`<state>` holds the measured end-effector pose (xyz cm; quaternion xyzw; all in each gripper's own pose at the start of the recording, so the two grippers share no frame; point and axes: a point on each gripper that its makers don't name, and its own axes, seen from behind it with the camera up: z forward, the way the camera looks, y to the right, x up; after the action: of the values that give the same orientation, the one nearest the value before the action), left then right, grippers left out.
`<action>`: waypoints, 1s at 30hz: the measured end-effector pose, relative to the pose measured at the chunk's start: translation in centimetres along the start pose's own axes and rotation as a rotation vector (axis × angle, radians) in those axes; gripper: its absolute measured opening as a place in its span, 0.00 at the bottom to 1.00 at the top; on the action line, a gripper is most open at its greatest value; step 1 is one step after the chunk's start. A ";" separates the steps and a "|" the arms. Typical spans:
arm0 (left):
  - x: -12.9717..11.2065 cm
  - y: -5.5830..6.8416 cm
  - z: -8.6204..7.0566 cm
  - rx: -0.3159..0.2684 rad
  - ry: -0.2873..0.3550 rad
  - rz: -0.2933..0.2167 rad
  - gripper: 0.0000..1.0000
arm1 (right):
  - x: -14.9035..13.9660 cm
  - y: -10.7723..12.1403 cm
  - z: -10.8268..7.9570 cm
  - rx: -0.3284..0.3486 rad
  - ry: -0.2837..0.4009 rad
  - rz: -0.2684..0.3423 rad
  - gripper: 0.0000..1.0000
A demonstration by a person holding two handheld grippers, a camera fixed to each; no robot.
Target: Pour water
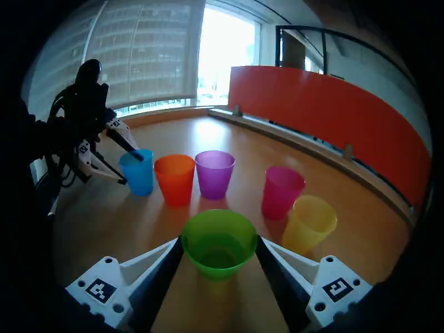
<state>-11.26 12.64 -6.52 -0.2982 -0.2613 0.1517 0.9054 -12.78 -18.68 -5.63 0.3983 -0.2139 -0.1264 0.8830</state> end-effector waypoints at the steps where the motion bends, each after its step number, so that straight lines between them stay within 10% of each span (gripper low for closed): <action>1: 0.0 0.0 0.0 -0.002 -0.001 0.000 0.90 | 0.0 0.0 0.0 -0.001 0.000 0.001 0.95; 30: -1.7 -0.5 -0.3 0.008 -0.060 0.001 0.90 | -1.8 0.5 -0.6 -0.045 -0.075 -0.010 1.00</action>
<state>-12.40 11.42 -7.05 -0.2898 -0.2873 0.1622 0.8984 -14.05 -17.25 -6.11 0.3744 -0.2418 -0.1505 0.8824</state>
